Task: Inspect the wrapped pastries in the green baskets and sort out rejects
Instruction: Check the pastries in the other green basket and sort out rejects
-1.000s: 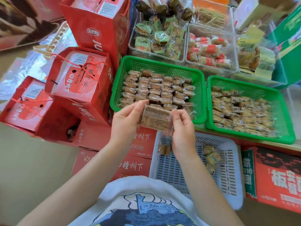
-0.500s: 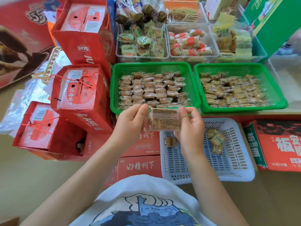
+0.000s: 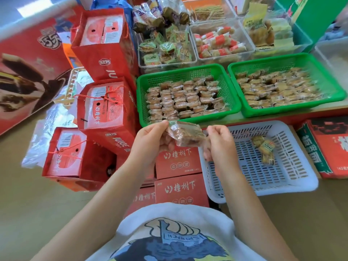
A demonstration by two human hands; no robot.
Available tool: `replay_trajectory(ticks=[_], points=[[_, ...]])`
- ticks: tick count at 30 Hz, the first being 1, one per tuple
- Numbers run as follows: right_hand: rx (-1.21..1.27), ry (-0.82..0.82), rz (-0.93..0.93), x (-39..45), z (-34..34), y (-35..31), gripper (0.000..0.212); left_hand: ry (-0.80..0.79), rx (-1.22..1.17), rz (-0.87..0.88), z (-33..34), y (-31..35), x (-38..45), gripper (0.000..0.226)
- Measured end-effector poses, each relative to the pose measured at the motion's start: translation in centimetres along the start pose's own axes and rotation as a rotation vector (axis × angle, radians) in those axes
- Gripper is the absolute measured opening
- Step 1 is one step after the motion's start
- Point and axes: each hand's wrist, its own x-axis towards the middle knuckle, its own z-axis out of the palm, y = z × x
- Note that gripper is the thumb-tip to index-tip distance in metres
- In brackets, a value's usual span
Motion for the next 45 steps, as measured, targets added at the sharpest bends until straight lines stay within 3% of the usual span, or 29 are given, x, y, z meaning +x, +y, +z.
replay_trajectory(ticks=[2, 5, 8, 14, 17, 21, 24, 26, 28, 30, 32, 34, 36, 42, 45], points=[[-0.27, 0.109, -0.332, -0.7, 0.3, 0.1, 0.022, 0.065, 0.033, 0.012, -0.6, 0.1, 0.0, 0.034], [-0.436, -0.079, -0.724, -2.0, 0.8, -0.2, 0.042, 0.119, 0.05, 0.021, -1.1, -0.1, 0.0, 0.035], [-0.63, -0.181, -0.903, -2.1, 1.7, 0.2, 0.045, 0.108, 0.031, 0.006, -1.3, -0.2, -0.1, 0.036], [-0.537, 0.062, -1.09, -1.1, 1.8, 1.6, 0.016, 0.021, 0.01, -0.066, -1.3, -0.3, 0.1, 0.041], [-0.473, 0.094, -1.019, -1.2, 1.5, 1.6, 0.014, -0.014, -0.024, -0.083, -0.5, -0.4, 0.2, 0.045], [-0.24, 0.146, -0.632, -0.9, 0.5, 1.4, 0.013, 0.049, 0.049, 0.057, 0.2, -1.1, 1.3, 0.043], [-0.114, 0.132, -0.384, 0.1, -0.5, 1.9, 0.012, -0.181, 0.208, 0.003, 0.8, -2.2, 2.5, 0.024], [-0.143, 0.15, -0.291, 0.8, -1.1, 2.6, 0.013, -0.369, 0.296, -0.118, 1.5, -3.3, 3.4, 0.03], [-0.149, 0.166, -0.221, 1.7, -2.0, 3.2, 0.015, -0.419, 0.291, -0.154, 2.5, -4.4, 4.4, 0.028], [-0.198, 0.102, -0.169, 3.0, -3.1, 3.3, 0.015, -0.377, 0.314, -0.097, 3.2, -5.4, 5.7, 0.022], [-0.256, -0.102, -0.108, 4.7, -4.2, 2.6, 0.01, -0.344, 0.406, -0.003, 3.4, -6.1, 7.5, 0.031], [-0.463, -0.335, -0.09, 6.8, -4.8, 1.7, 0.026, -0.338, 0.525, 0.066, 3.3, -6.6, 9.2, 0.038], [-0.715, -0.445, -0.145, 9.3, -4.6, 0.6, 0.03, -0.326, 0.609, 0.114, 3.3, -6.9, 11.0, 0.036], [-0.931, -0.355, -0.339, 17.7, -2.4, -1.4, 0.005, 0.02, 0.711, 0.124, 2.4, -7.5, 16.8, 0.037], [-1.037, -0.341, -0.367, 21.2, -1.6, -1.6, 0.004, -0.001, 0.907, 0.154, 1.6, -8.2, 20.3, 0.034]])
